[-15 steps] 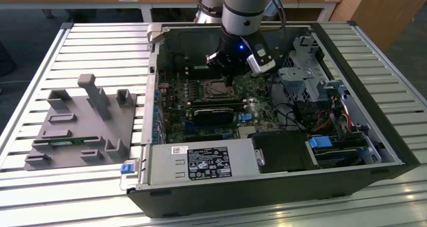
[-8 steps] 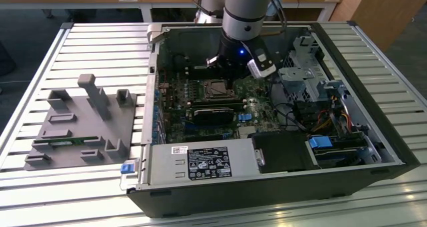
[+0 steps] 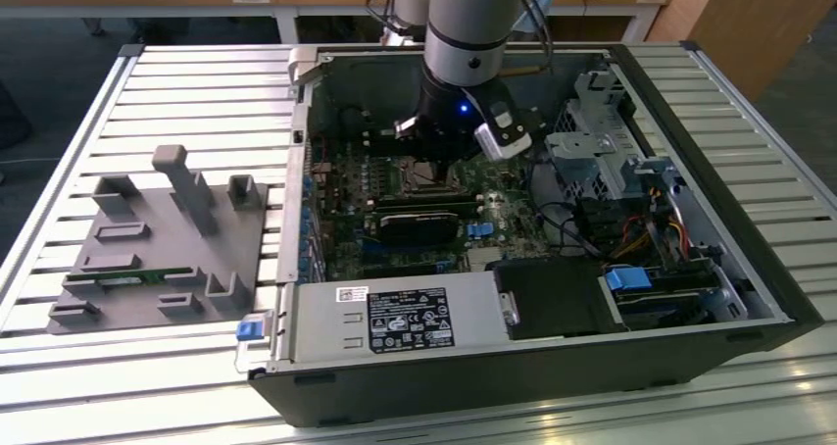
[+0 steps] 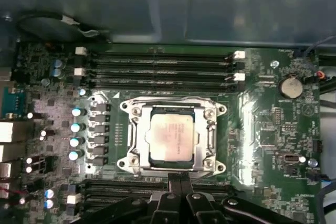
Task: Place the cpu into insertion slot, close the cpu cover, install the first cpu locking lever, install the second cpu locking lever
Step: 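Install the second cpu locking lever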
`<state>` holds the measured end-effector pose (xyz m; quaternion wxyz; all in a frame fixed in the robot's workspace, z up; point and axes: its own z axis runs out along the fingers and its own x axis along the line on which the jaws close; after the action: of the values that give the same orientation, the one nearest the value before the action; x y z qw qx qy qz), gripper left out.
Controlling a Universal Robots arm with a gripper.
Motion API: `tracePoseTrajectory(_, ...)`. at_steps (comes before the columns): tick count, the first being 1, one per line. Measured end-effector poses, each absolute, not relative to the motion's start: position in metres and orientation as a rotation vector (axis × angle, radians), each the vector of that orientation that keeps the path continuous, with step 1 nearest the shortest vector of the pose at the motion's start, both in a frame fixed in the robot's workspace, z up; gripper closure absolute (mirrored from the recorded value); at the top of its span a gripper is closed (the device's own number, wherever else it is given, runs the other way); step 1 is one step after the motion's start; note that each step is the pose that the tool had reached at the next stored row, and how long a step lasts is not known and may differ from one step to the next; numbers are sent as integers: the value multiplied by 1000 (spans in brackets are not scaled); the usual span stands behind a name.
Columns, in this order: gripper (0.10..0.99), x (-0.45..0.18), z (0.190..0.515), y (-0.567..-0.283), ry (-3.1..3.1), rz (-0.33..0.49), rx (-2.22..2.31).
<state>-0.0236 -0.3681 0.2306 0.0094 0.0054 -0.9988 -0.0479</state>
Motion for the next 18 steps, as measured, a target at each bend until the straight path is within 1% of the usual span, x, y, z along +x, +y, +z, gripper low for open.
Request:
tracePoseTrajectory(8,980,-42,228,-373,-3119,-150,22)
tracePoseTrajectory(18,980,-45,214,-375,-3117,-158,29)
